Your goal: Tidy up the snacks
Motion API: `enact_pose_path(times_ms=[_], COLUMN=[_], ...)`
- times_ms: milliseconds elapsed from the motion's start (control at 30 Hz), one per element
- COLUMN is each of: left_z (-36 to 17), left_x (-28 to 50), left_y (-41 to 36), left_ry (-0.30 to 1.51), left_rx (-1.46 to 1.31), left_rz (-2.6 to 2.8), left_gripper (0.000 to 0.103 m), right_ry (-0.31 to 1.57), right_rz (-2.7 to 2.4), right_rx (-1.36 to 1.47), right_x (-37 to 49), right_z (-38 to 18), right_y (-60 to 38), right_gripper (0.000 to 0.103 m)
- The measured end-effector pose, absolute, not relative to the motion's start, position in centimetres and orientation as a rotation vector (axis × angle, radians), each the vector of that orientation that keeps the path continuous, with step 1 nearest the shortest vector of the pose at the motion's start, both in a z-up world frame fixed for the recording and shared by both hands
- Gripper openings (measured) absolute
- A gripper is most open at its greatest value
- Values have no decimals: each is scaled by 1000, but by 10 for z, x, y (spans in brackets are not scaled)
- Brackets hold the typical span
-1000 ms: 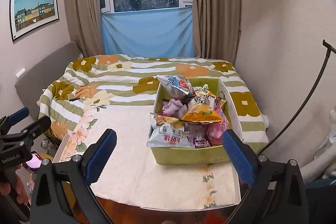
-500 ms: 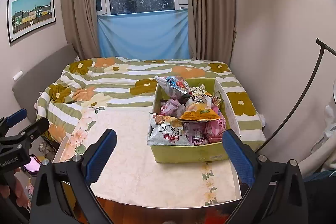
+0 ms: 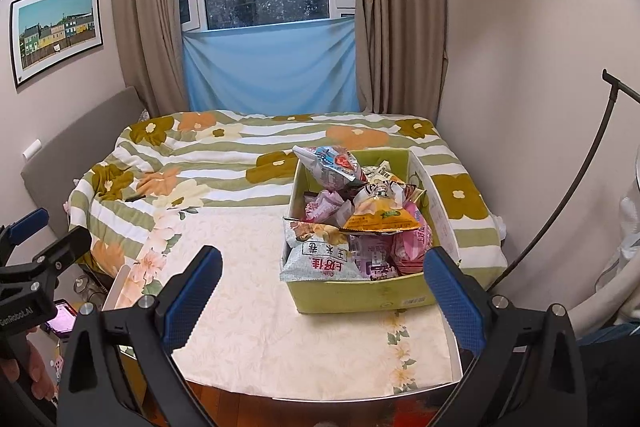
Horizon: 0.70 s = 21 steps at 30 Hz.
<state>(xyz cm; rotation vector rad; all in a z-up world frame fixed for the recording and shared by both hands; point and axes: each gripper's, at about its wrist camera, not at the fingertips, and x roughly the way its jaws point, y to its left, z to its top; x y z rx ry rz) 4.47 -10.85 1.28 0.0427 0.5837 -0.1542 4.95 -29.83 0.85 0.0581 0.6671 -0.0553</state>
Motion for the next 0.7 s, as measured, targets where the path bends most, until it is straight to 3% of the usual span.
enact_pose_path(times_ms=[700], left_z=[17], left_x=[35], left_y=[-103], left_ry=[568], left_rx=[32], left_rz=[-135], left_gripper=[103], right_ry=[658], right_rz=[-66], right_rx=[66], right_x=[47], right_z=[8], right_y=[-297], right_gripper=[100])
